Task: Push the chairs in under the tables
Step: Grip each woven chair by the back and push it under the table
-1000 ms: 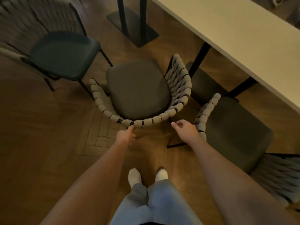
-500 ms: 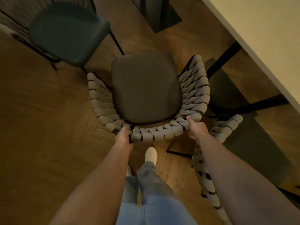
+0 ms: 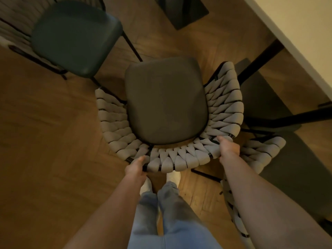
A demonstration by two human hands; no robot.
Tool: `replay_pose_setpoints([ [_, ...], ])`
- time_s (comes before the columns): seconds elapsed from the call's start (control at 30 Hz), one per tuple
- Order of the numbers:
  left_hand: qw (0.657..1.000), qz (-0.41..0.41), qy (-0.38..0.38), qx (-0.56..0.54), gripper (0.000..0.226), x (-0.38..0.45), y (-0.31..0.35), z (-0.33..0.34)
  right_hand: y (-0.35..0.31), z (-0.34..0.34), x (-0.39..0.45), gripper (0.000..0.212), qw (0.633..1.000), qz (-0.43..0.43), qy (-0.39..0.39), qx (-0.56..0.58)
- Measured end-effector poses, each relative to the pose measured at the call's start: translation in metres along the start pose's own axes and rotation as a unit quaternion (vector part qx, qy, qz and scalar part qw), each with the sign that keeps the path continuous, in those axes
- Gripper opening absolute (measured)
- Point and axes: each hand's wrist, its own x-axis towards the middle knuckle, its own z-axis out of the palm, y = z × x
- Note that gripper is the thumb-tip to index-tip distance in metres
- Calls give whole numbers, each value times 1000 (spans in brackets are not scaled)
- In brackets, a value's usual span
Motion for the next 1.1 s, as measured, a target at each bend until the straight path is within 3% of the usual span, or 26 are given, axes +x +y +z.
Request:
replay_pose_setpoints([
  [0.07, 1000, 8, -4, 21, 58, -3, 1, -4, 0, 0, -6, 69, 1000, -5, 10, 5],
  [0.2, 998, 23, -12, 62, 44, -23, 18, -8, 4, 3, -19, 68, 1000, 4, 15, 13],
  [0.33, 995, 44, -19, 92, 44, -21, 41, -15, 18, 10, -32, 63, 999, 19, 23, 40],
  [0.53, 989, 64, -16, 135, 61, -16, 82, -22, 39, 22, -59, 65, 992, 67, 44, 94],
  [1.1, 936, 130, -36, 324, 58, 3, 203, -6, 87, 88, -107, 64, 947, 159, 75, 267],
])
